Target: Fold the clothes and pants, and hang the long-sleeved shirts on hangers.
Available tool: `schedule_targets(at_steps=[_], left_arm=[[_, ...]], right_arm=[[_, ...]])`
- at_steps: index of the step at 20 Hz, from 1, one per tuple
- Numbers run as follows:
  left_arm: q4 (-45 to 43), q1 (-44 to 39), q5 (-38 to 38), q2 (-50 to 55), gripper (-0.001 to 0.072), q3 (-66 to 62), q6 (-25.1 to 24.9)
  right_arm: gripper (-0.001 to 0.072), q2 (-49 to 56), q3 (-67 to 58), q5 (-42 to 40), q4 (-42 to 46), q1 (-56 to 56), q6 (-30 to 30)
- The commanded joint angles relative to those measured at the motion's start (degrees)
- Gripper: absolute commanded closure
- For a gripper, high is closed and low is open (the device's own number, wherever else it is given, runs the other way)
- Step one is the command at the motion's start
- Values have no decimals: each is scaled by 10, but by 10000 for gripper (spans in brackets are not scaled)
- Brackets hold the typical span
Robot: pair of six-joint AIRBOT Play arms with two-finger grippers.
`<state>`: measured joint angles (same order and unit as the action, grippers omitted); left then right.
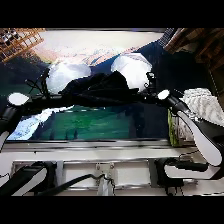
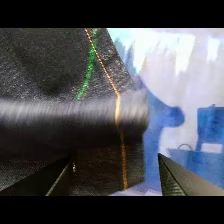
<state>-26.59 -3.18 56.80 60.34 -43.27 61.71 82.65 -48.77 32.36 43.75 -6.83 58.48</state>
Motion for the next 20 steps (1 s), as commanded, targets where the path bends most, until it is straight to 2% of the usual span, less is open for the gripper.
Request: schedule_targets(at_steps=[1,2,4,5,6,7,13,20], left_arm=[[1,1,0,0,678,-1,0],[1,1,-1,0,678,-1,0],[1,1,-4,0,678,-1,0],[2,1,-5,0,678,-1,0],[3,1,-7,0,678,-1,0],[9,1,-6,0,678,-1,0],[22,7,0,-14,678,-52,0],[22,57,-1,-88,678,-173,-1]], right_arm=[[142,15,-4,5,-87,-1,-50],[188,17,-4,11,-123,-1,-71],[332,18,-4,22,-169,-4,-101],[456,18,-4,26,-178,-6,-102],[614,18,-4,31,-182,-7,-102],[683,16,-4,44,-183,-6,-102],[688,-64,-4,94,-180,33,-101],[689,-281,-32,133,-179,103,-62]])
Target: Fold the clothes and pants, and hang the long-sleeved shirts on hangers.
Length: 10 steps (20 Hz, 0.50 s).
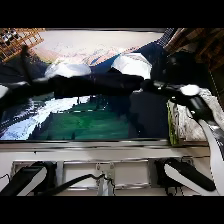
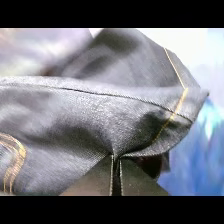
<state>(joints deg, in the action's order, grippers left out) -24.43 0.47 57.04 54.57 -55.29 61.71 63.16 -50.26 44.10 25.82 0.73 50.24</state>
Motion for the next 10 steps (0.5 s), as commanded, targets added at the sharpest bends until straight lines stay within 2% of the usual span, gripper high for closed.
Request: schedule_targets(at_steps=[1,5,7,10], left_arm=[[1,30,-5,-45,678,-83,-5],[4,34,-3,-87,678,-213,-19],[6,30,-2,-108,678,-266,-44],[5,30,-3,-146,678,-310,-43]], right_arm=[[689,-119,-37,16,8,35,34],[689,-214,-172,34,83,40,103],[689,-238,-249,42,107,40,126],[689,-248,-353,63,133,40,166]])
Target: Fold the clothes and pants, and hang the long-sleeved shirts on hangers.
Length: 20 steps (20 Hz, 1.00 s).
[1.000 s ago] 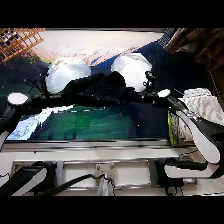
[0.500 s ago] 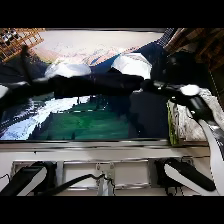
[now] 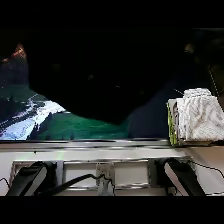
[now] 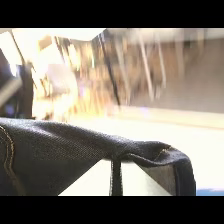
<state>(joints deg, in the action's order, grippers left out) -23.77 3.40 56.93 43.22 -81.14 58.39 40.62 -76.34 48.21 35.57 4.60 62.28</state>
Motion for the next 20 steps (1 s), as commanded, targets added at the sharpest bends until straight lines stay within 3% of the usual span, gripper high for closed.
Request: schedule_targets(at_steps=[1,7,10,12,15,18,20], left_arm=[[-1,0,-1,-47,678,-54,-10],[-5,0,74,-119,677,-54,-10],[-66,0,113,-129,677,-47,-9],[-100,0,113,-126,677,-9,16],[-119,0,115,-85,677,76,59],[-119,0,103,12,677,157,50],[-118,0,83,102,676,190,19]], right_arm=[[689,-22,-120,34,39,2,54],[688,-22,-198,71,42,1,114],[688,-11,-198,101,52,0,142],[688,19,-198,103,71,-1,153],[687,109,-188,113,73,-8,166],[686,247,-184,155,89,-47,165],[686,353,-184,141,125,-86,154]])
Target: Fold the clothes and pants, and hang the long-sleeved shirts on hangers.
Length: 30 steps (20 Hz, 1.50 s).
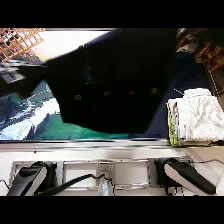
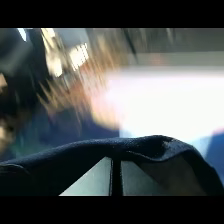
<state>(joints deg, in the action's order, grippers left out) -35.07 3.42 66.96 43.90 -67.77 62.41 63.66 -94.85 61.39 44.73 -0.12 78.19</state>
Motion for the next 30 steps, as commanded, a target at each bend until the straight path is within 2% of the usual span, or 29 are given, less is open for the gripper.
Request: schedule_targets(at_steps=[1,2,4,5,6,7,8,9,10,12,14,15,17,19,22,24,25,27,30], left_arm=[[-6,0,-37,150,677,62,-36],[-5,0,-65,202,676,62,-54],[-3,0,-185,302,677,62,-59],[15,3,-247,342,674,62,-58],[57,11,-282,376,514,59,-58],[100,26,-276,398,142,53,-57],[146,49,-248,409,18,49,-47],[176,73,-216,409,14,49,-48],[180,98,-181,402,20,49,-47],[160,153,-85,382,239,49,-46],[107,189,2,353,320,56,-36],[60,194,20,332,359,68,-22],[-44,187,23,285,358,116,29],[-75,173,30,242,357,189,54],[-53,148,1,191,330,308,74],[-21,139,-24,179,306,361,81],[0,136,-36,179,258,377,82],[30,123,-81,179,258,393,81],[30,91,-151,182,258,393,88]], right_arm=[[686,179,1,-19,54,-54,-9],[686,230,-3,-58,68,-63,-9],[685,326,-23,-143,70,-68,-9],[569,364,-43,-168,65,-68,3],[235,384,-61,-178,59,-63,40],[71,390,-74,-168,52,-58,73],[165,384,-81,-139,50,-52,82],[272,374,-82,-101,55,-47,82],[281,361,-82,-48,77,-43,81],[282,330,-65,46,143,-44,77],[282,271,9,74,175,-53,71],[292,232,63,64,173,-54,72],[324,141,194,26,165,-59,87],[325,50,324,-12,148,-64,110],[325,-58,474,-44,92,-84,139],[304,-95,530,-50,85,-110,167],[266,-105,550,-57,85,-121,187],[236,-111,581,-80,84,-140,225],[237,-111,593,-114,79,-164,247]])
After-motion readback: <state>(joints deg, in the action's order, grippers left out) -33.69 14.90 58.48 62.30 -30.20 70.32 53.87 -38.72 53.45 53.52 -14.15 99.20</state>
